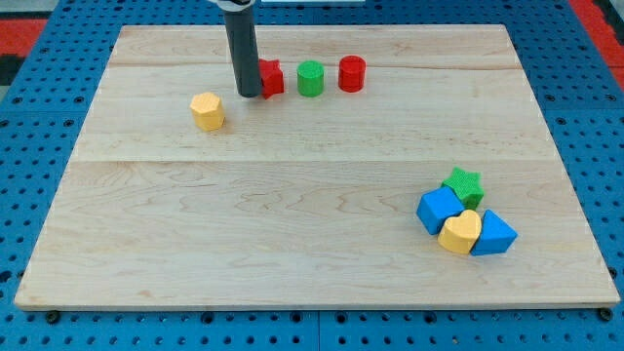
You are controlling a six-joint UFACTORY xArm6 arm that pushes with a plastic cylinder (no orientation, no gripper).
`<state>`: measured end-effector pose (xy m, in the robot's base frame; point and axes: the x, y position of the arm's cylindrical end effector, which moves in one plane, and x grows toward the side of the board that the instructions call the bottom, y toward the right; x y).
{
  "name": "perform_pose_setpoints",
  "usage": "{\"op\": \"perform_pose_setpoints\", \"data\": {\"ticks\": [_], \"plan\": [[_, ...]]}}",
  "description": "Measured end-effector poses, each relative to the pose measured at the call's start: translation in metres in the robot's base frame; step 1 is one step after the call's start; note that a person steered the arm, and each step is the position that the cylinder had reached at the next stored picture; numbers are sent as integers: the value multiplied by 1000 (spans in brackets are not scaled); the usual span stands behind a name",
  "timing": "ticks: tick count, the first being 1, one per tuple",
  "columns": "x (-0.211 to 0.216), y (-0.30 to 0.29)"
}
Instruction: Make a horizontal line out of red blocks and the green circle
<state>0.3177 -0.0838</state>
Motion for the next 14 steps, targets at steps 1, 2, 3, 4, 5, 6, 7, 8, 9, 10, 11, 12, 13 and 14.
{"op": "perform_pose_setpoints", "data": {"ticks": [1,2,3,4,5,6,7,8,9,10,11,12,13,14], "plan": [[-3,-20],[57,-37],[58,10],[37,47],[31,67],[29,75],[21,80],[1,80],[-2,102],[-1,127],[-3,137],[14,118],[14,67],[14,23]]}}
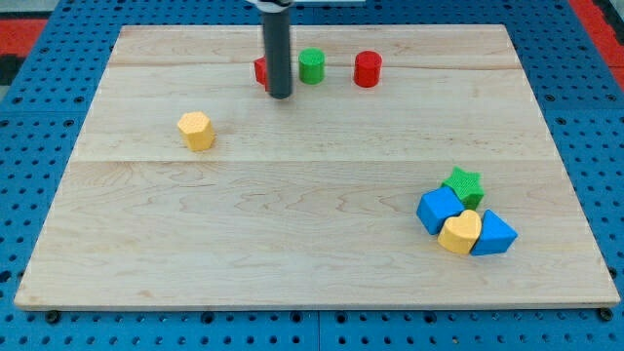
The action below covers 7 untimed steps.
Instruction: Make a horizontal line out of red blocks and the green circle
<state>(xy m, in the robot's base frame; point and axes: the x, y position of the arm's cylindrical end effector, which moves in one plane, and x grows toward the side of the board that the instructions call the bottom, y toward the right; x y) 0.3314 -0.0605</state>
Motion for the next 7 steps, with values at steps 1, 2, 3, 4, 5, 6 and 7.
{"op": "perform_pose_setpoints", "data": {"ticks": [1,2,3,4,5,6,7], "plan": [[-2,-1],[-2,18],[-13,19],[-22,19],[-23,19],[-23,19],[-5,34]]}}
